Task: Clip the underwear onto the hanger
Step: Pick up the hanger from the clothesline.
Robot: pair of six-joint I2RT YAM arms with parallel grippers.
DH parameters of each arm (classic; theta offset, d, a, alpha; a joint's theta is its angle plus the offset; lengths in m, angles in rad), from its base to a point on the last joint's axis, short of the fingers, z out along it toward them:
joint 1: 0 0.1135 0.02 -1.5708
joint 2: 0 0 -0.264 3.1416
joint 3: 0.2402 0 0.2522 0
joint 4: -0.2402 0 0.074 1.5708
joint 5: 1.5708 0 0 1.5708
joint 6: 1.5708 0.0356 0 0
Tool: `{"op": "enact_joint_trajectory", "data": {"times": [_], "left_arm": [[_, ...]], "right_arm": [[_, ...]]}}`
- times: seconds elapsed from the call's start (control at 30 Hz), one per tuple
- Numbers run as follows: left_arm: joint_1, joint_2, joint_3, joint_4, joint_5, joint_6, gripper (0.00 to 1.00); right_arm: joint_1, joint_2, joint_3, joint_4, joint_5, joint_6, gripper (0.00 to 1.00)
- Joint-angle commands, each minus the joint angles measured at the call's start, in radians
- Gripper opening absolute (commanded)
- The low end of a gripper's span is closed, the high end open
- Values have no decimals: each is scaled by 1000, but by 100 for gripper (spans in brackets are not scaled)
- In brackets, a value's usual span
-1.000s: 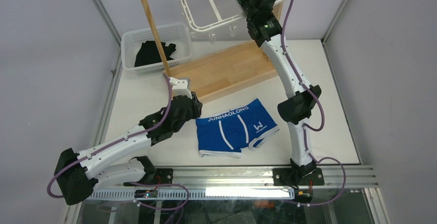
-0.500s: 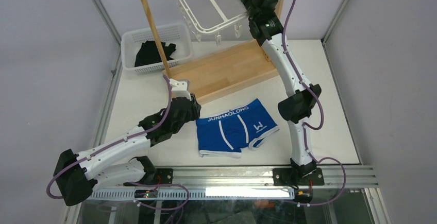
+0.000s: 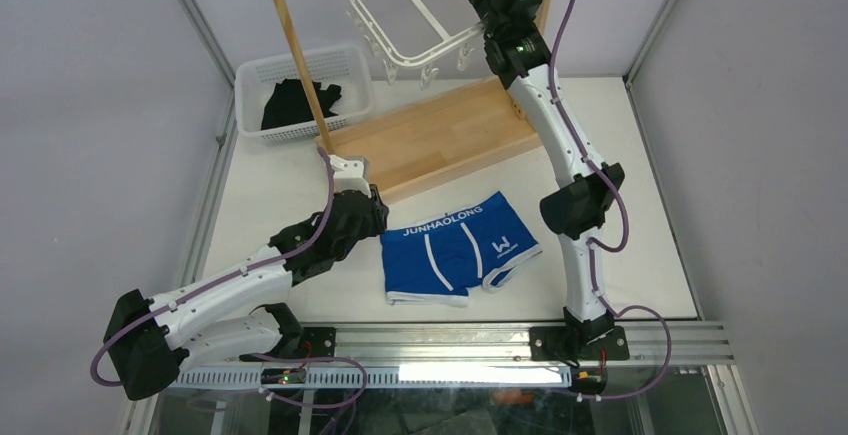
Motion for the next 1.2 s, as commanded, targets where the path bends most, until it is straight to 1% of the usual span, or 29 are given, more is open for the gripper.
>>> {"op": "enact_joint_trajectory", "data": {"times": [0.0, 0.47, 0.7, 1.17], "left_arm": [[7, -24, -7, 19, -10, 4, 28], [7, -35, -10, 19, -8, 5, 26], [6, -27, -1, 19, -10, 5, 26], [7, -6, 17, 19, -9, 5, 25]], "right_arm": [[-3, -99, 7, 65, -25, -8, 0], [-3, -198, -1, 82, -56, 56, 0], [-3, -196, 30, 128, -59, 64, 0], [-3, -216, 60, 207, -80, 133, 0]]}}
